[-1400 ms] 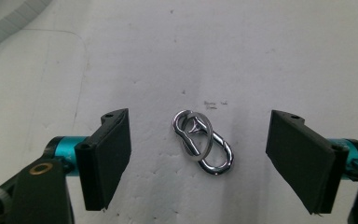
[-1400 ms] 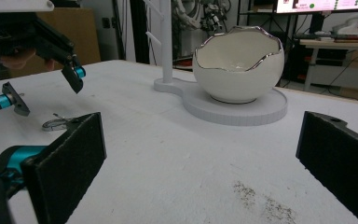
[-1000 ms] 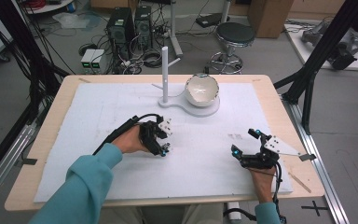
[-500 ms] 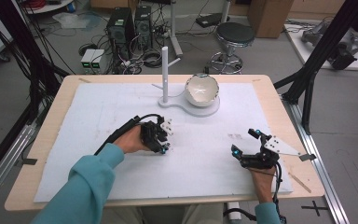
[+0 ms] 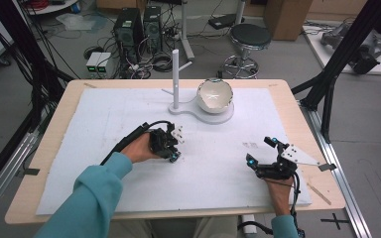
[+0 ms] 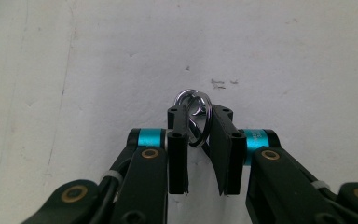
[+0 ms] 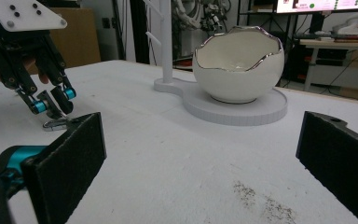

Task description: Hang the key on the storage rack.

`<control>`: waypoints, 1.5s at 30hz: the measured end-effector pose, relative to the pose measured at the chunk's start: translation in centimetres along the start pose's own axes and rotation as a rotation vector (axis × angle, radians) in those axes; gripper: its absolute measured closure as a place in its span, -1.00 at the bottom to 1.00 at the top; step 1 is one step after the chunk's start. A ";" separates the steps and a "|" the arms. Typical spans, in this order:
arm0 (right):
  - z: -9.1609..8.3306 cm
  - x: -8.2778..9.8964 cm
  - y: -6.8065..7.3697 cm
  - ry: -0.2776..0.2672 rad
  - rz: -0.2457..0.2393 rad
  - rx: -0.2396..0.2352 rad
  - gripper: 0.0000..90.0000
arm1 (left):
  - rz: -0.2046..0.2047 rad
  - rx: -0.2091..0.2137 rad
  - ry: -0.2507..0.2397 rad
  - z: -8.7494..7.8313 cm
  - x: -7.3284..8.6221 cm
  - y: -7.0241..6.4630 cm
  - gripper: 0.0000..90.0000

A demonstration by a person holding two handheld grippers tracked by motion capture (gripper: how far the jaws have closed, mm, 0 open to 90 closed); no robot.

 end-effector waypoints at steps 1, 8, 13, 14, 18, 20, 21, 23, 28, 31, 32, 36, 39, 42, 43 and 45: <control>0.0 0.0 0.0 0.000 0.001 0.000 -0.99 | 0.000 -0.001 0.000 0.0 0.0 0.0 0.74; 0.0 0.0 0.0 0.002 0.004 0.000 -0.99 | 0.000 -0.007 -0.001 0.0 0.0 0.2 0.83; 0.0 0.0 0.0 0.002 0.004 -0.001 -0.99 | -0.006 -0.008 -0.003 0.0 0.0 0.2 0.85; 0.0 0.0 0.0 0.003 0.004 0.000 -0.99 | -0.005 -0.011 -0.002 -0.1 0.0 0.2 0.86; 0.0 0.0 0.0 0.003 0.005 -0.001 -0.99 | -0.010 -0.017 -0.008 -0.1 0.0 0.4 0.91; 0.0 0.0 0.0 0.003 0.005 -0.001 -0.99 | -0.015 -0.013 -0.010 -0.2 -0.1 0.5 0.93; 0.0 0.0 0.0 0.003 0.005 -0.001 -0.99 | -0.015 -0.017 -0.009 -0.2 0.0 0.5 0.93; 0.0 0.0 0.0 0.003 0.006 -0.001 -0.99 | -0.017 -0.021 -0.010 -0.2 -0.1 0.5 0.94; 0.0 0.0 0.0 0.004 0.007 -0.002 -0.99 | -0.021 -0.021 -0.007 -0.2 0.0 0.6 0.96; 0.0 0.0 0.0 0.002 0.008 -0.002 -0.99 | -0.033 -0.013 -0.011 -0.3 0.0 0.7 0.96; 0.0 0.0 0.0 0.003 0.008 -0.001 -0.99 | -0.037 -0.008 -0.016 -0.4 -0.1 0.7 0.96; 0.0 0.0 0.0 0.003 0.004 -0.001 -0.99 | -0.046 -0.001 -0.026 -0.7 -0.2 0.8 0.97; 0.0 0.0 0.0 0.002 0.005 -0.002 -0.99 | -0.059 0.005 -0.050 -1.1 -0.4 0.9 0.97; 0.0 0.0 0.0 0.002 0.004 -0.002 -0.99 | -0.083 0.006 -0.086 -1.9 -0.7 1.2 0.97; 0.0 0.0 0.0 0.002 0.004 -0.001 -0.99 | -0.091 0.006 -0.103 -2.2 -0.8 1.3 0.97; 0.0 0.0 0.1 0.004 0.007 -0.004 -0.99 | -0.108 0.004 -0.146 -3.1 -1.1 1.6 0.97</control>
Point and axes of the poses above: each handheld gripper's, and its own axes: z roughly forward along the jaws, x roughly out of its underside, y roughly to its left, the point moved 9 cm from there along z, roughly forward along the jaws, and after that the axes turned 2 degrees about -x, right-handed, at the moved point
